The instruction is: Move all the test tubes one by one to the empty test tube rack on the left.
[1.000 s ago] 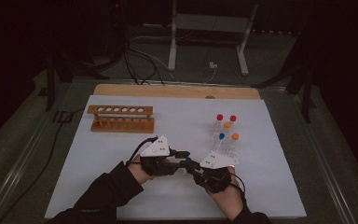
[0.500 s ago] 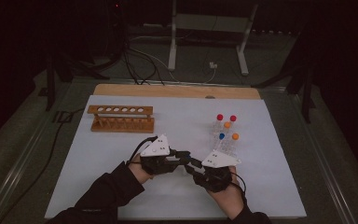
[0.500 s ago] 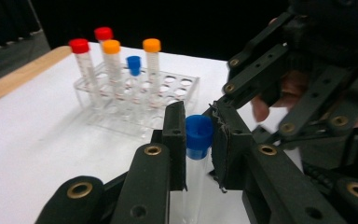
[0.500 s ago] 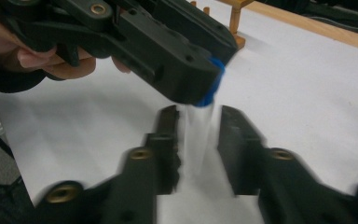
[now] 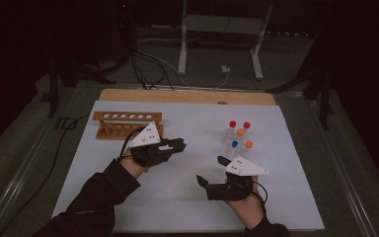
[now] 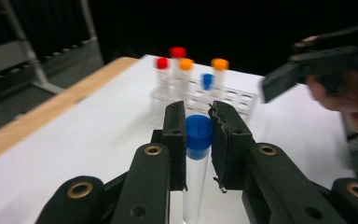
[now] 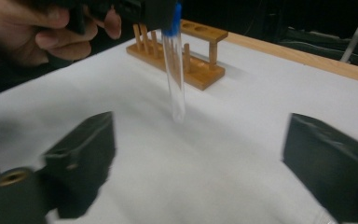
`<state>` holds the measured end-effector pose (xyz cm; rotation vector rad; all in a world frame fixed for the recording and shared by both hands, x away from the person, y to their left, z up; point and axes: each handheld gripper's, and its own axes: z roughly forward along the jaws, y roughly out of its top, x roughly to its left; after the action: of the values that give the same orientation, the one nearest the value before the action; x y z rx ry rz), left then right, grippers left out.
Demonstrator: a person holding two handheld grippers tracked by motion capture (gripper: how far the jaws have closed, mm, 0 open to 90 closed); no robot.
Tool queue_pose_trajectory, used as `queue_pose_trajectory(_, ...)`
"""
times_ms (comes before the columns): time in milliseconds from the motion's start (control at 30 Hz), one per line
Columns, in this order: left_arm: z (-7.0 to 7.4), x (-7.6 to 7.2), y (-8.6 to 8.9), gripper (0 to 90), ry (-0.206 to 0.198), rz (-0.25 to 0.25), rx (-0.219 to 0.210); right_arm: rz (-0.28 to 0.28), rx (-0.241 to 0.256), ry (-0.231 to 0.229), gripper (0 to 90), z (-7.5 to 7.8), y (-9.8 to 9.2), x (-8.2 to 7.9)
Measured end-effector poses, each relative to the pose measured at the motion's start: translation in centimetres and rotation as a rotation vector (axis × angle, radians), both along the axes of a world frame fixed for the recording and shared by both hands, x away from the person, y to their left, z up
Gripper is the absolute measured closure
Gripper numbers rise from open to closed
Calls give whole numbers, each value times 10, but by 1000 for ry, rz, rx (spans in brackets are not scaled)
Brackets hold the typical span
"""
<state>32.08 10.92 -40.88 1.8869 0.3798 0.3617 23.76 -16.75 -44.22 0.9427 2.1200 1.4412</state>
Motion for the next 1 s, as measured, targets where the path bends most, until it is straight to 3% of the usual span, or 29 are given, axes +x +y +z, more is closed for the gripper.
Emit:
queue_pose_trajectory(33,3,3,3,779,-4,15,-5,5,4,-2,7,0,-1,0)
queue_pose_trajectory(100,8,8,10,779,-13,44,-8,16,15,-6,0,1,-3,-1)
queue_pose_trajectory(233,18,20,25,779,-33,104,-10,13,40,-21,0,3,-6,-2)
queue_pose_trajectory(633,41,55,52,779,-56,241,-39,-2,45,-31,0,4,-10,-2)
queue_pose_trajectory(900,41,82,60,779,-66,330,-32,-1,54,-44,0,5,-12,-4)
queue_pose_trajectory(1000,37,96,67,779,-53,381,-44,1,53,-46,0,5,-13,-4)
